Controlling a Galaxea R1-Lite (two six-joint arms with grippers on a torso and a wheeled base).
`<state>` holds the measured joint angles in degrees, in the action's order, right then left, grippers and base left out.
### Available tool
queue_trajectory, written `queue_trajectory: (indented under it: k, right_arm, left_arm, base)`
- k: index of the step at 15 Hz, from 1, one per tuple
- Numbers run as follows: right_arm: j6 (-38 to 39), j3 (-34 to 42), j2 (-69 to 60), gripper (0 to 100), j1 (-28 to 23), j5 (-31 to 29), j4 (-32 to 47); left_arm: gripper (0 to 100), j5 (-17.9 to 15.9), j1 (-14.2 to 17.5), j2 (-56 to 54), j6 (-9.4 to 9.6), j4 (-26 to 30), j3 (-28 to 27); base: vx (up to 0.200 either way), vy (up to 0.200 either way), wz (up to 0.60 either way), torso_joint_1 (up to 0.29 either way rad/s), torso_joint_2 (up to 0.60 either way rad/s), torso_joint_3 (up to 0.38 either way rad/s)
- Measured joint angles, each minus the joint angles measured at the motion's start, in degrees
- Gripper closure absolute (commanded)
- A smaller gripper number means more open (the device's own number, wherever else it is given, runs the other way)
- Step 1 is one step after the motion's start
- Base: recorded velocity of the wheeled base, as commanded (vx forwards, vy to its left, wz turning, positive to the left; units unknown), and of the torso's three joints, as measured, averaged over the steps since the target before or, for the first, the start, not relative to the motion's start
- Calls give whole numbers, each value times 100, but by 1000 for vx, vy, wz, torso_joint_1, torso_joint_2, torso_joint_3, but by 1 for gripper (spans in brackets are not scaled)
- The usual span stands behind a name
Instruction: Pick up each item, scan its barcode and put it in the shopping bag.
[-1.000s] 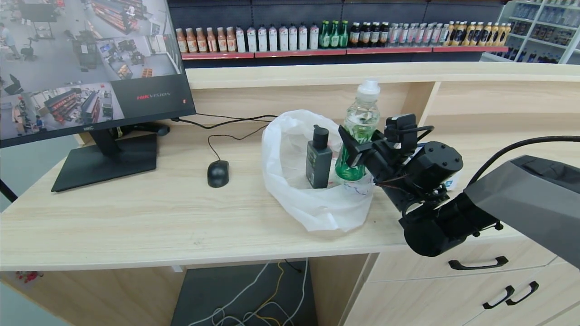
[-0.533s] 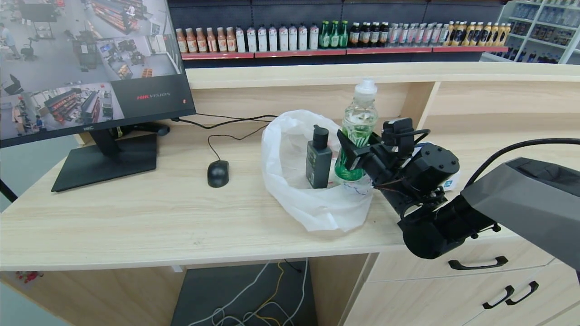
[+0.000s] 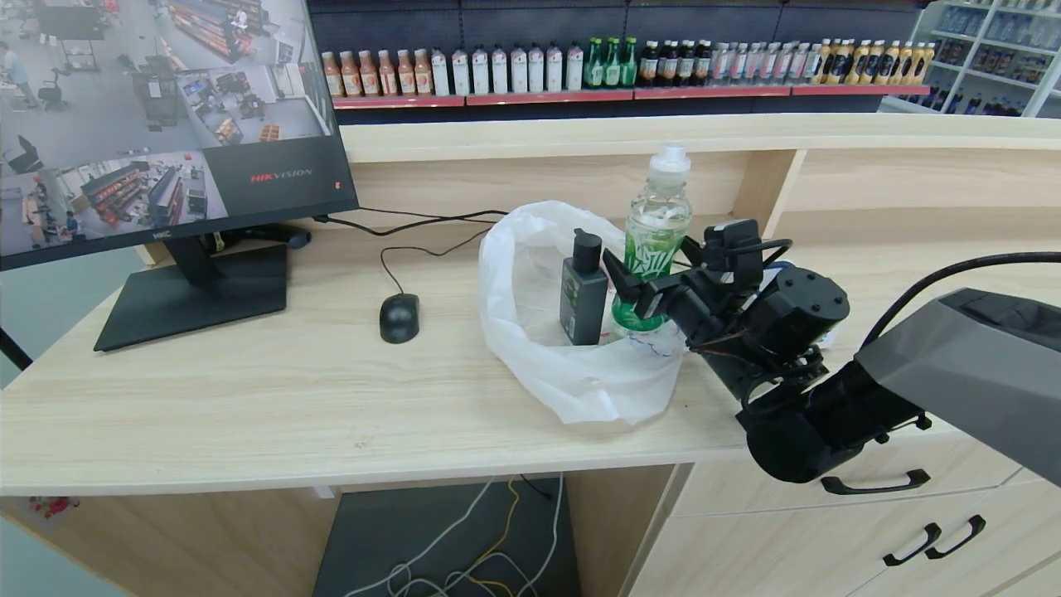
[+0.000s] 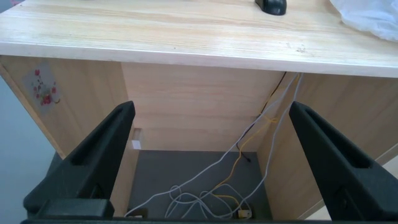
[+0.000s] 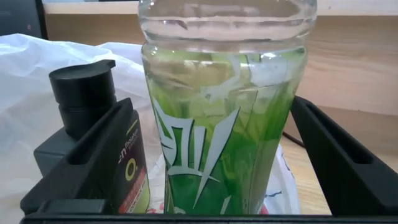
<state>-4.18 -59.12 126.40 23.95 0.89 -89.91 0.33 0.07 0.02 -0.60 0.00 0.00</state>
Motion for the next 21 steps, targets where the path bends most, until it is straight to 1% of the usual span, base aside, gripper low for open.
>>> queue_trajectory:
  k: [4,6,10,12,18,19,21]
  right_arm:
    - [0,293,-269,0,-4,6,0]
    - [-2,588,-510,0,29,6,-4]
    - [-38,1532,-1309,0,115,6,0]
    - [-101,2238,-1938,0,167,6,-4]
    - [-244,5298,-4253,0,254,20,2]
    - [-263,5599,-4576,0,256,15,78]
    - [-332,5833,-5052,0,256,-2,352]
  left_arm:
    - [0,0,0,0,2,0,0]
    - [0,0,0,0,2,0,0]
    - [0,-1,0,0,0,0,0]
    - [0,-1,0,0,2,0,0]
    - [0,0,0,0,9,0,0]
    - [0,-1,0,0,11,0,0]
    - [0,-1,0,0,6,0,0]
  base:
    - [0,0,0,0,0,0]
    - [0,0,0,0,0,0]
    - [0,0,0,0,0,0]
    - [0,0,0,0,0,0]
    - [0,0,0,0,0,0]
    - [0,0,0,0,0,0]
    - [0,0,0,0,0,0]
